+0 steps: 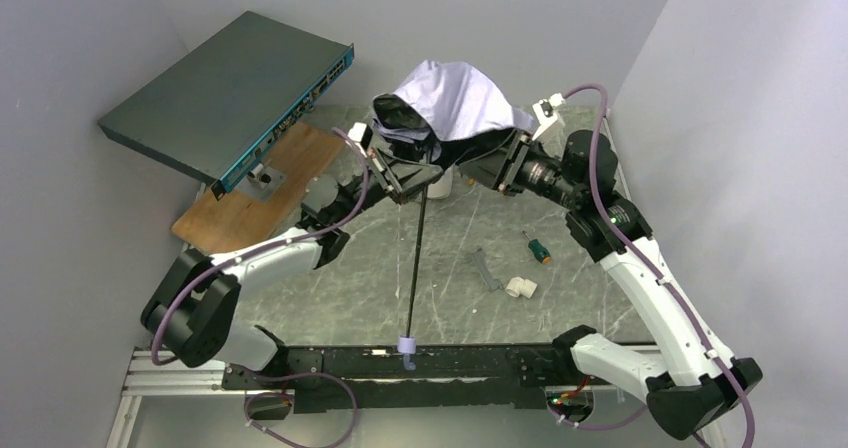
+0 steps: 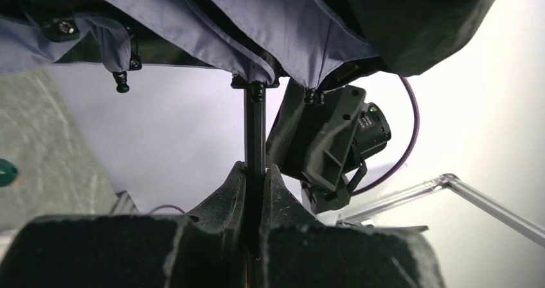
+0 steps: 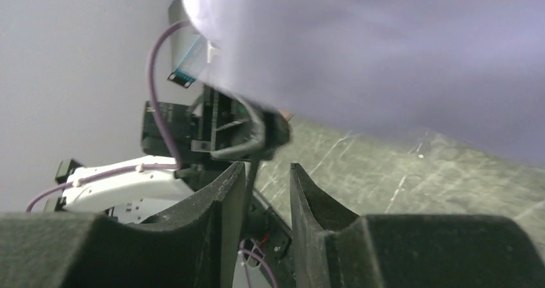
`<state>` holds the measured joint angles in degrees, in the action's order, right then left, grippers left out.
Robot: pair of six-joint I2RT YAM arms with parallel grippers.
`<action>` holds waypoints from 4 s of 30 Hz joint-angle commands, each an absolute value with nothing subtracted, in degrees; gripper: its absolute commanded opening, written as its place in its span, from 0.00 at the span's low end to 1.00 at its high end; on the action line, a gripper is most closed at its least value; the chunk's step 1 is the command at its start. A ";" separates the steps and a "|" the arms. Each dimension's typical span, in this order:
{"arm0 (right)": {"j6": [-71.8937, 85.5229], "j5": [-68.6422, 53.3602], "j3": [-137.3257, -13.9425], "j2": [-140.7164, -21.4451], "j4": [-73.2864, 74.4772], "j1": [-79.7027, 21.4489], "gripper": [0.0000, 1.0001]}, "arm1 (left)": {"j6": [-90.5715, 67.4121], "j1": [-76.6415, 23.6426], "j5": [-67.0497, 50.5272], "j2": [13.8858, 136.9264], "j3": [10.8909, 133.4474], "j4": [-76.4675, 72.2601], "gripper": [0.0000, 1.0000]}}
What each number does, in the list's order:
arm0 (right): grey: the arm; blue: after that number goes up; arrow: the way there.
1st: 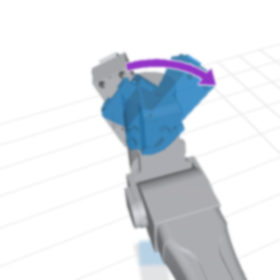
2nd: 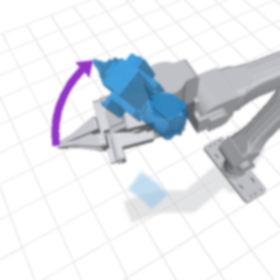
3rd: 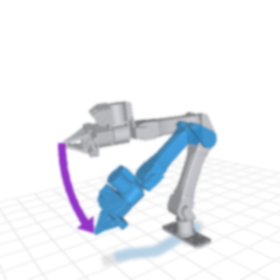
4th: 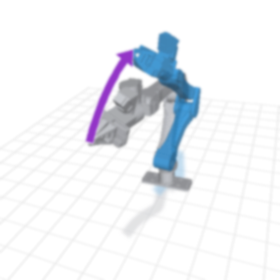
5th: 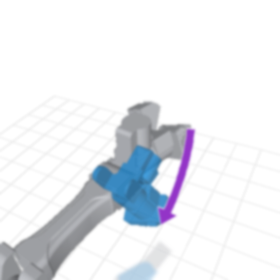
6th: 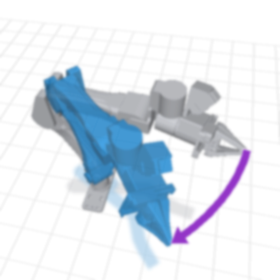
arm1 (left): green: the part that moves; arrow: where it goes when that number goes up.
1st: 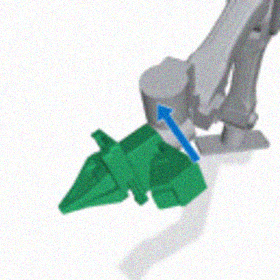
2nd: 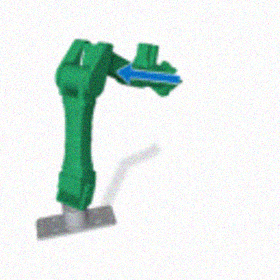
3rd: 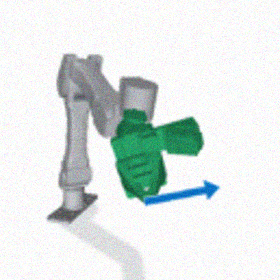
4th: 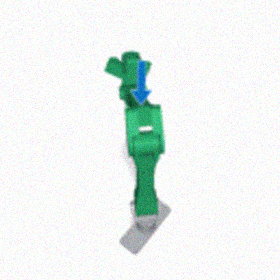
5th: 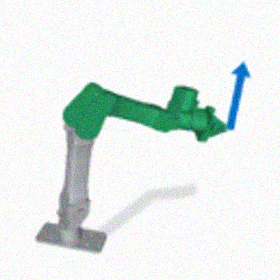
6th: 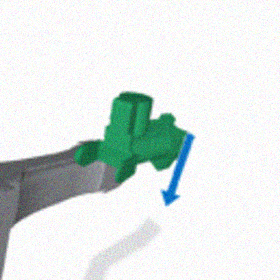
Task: Open the umbrella
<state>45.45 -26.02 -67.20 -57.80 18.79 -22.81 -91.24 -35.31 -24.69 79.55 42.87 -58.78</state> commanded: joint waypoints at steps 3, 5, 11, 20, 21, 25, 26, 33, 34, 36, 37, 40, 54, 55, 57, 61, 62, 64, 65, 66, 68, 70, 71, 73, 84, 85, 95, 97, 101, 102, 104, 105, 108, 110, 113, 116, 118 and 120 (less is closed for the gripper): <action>46.20 -22.13 -69.59 -59.74 12.29 -28.41 0.35 | -96.77 -41.53 -21.87 82.03 47.48 -76.89 0.00; 46.54 -20.38 -69.48 -60.33 12.30 -28.60 0.36 | -98.44 -42.71 -21.65 83.48 48.24 -79.38 0.00; 46.14 -12.73 -69.67 -60.49 13.86 -28.73 0.37 | -100.03 -45.62 -20.42 85.00 48.58 -83.04 0.00; 50.27 -7.82 -58.73 -49.60 6.86 -28.82 0.93 | -100.59 -46.20 -11.96 86.60 46.91 -93.76 0.00; 51.40 -5.90 -56.70 -47.63 6.14 -28.83 0.93 | -100.48 -46.51 -10.90 86.84 47.07 -94.41 0.00; 55.99 -1.64 -48.18 -41.60 -2.38 -28.90 0.76 | -99.64 -48.33 -8.33 87.72 48.66 -94.71 0.00; 56.33 -1.27 -47.66 -41.61 -3.37 -28.91 0.66 | -99.52 -48.80 -7.74 87.98 48.95 -94.97 0.00; 57.93 -3.05 -50.81 -47.66 -11.41 -28.98 0.56 | -98.26 -50.72 -5.79 86.79 48.44 -94.36 0.00; 58.18 -3.12 -51.41 -48.65 -12.28 -28.99 0.55 | -98.11 -50.94 -5.32 86.57 48.12 -94.58 0.00; 58.75 -3.00 -52.20 -50.60 -14.45 -28.98 0.56 | -97.92 -51.58 -4.62 86.56 48.15 -95.23 0.00; 59.19 -3.29 -52.36 -51.43 -15.77 -29.00 0.56 | -97.66 -51.96 -4.46 86.57 48.58 -95.27 0.00; 60.57 -4.88 -52.52 -53.36 -20.75 -29.00 0.56 | -97.46 -52.97 -3.64 86.94 49.44 -95.27 0.00; 61.49 -13.11 -50.69 -54.58 -27.17 -29.34 0.54 | -97.77 -53.30 -5.12 89.30 52.91 -93.88 0.00; 61.50 -13.51 -51.05 -55.18 -26.94 -29.41 0.54 | -97.89 -53.45 -5.37 89.76 53.45 -94.24 0.00; 61.40 -14.16 -51.95 -56.53 -26.21 -29.53 0.52 | -98.14 -53.57 -6.02 90.32 54.39 -94.29 0.00; 60.80 -15.12 -52.87 -58.04 -26.78 -29.71 0.50 | -97.89 -54.21 -6.85 90.55 54.71 -93.82 0.00; 60.25 -15.41 -53.42 -58.15 -26.76 -29.71 0.50 | -97.95 -54.35 -7.07 90.75 54.61 -94.05 0.00; 58.75 -15.52 -54.72 -58.21 -25.78 -29.70 0.49 | -98.22 -54.78 -6.95 91.41 54.20 -95.08 0.00; 57.44 -15.57 -55.40 -58.11 -25.12 -29.66 0.46 | -98.45 -54.98 -7.20 91.66 54.03 -95.26 0.00; 56.56 -15.61 -56.18 -58.10 -24.22 -29.70 0.40 | -98.52 -55.21 -7.47 91.87 53.87 -95.32 0.00; 54.64 -15.24 -57.83 -58.08 -21.49 -29.66 0.20 | -98.75 -55.53 -8.27 92.38 53.64 -95.24 0.00; 52.85 -14.19 -59.78 -57.92 -16.79 -29.71 0.03 | -98.69 -55.55 -9.40 92.46 52.94 -95.27 0.00; 51.96 -13.12 -60.93 -57.81 -13.33 -29.71 0.00 | -98.07 -55.55 -9.70 91.79 51.93 -95.32 0.00; 50.25 -11.52 -62.87 -57.56 -7.38 -29.76 0.00 | -95.87 -55.55 -10.01 89.64 48.44 -94.23 0.12; 42.71 5.27 -73.37 -59.56 18.85 -36.89 0.00 | -81.47 -53.55 -17.36 79.13 43.09 -61.43 0.62; 42.17 7.65 -73.65 -59.64 20.25 -38.35 0.00 | -80.10 -53.45 -17.53 78.67 43.83 -57.85 0.59; 39.71 24.13 -78.62 -63.90 30.60 -49.63 0.00 | -65.82 -53.38 -13.97 72.30 48.70 -25.63 0.41; 39.92 25.86 -78.72 -64.12 31.29 -50.87 0.00 | -64.34 -53.40 -12.01 70.73 48.54 -22.56 0.38; 40.08 27.95 -79.54 -64.91 32.88 -52.35 0.00 | -61.22 -53.44 -8.90 68.90 50.14 -15.39 0.29; 39.89 28.66 -79.83 -65.02 33.25 -52.70 0.00 | -60.41 -53.44 -8.14 68.56 50.73 -13.49 0.32; 40.01 29.48 -80.06 -64.87 33.80 -53.11 0.00 | -58.84 -53.67 -6.42 67.86 51.71 -10.26 0.38; 40.14 29.57 -79.99 -64.80 33.83 -53.09 0.00 | -58.17 -53.77 -5.38 67.33 52.05 -9.08 0.39; 40.33 29.17 -79.95 -64.48 33.78 -53.16 0.00 | -56.83 -53.97 -3.24 66.36 52.66 -6.48 0.37; 40.40 28.84 -79.95 -64.49 33.75 -53.15 0.00 | -56.00 -53.96 -2.66 66.06 53.01 -5.39 0.33; 40.34 28.36 -80.15 -64.49 33.61 -53.19 0.00 | -55.57 -54.05 -2.78 66.00 53.09 -5.33 0.23; 40.26 28.29 -80.41 -64.85 33.66 -53.19 0.00 | -55.55 -54.05 -3.82 65.92 52.69 -6.75 0.04; 39.62 28.18 -80.49 -65.05 33.49 -53.15 0.00 | -56.26 -54.14 -4.71 65.73 52.62 -7.53 0.00; 38.19 27.22 -80.70 -65.10 32.90 -53.15 0.00 | -58.17 -54.19 -5.67 64.93 51.73 -9.80 0.00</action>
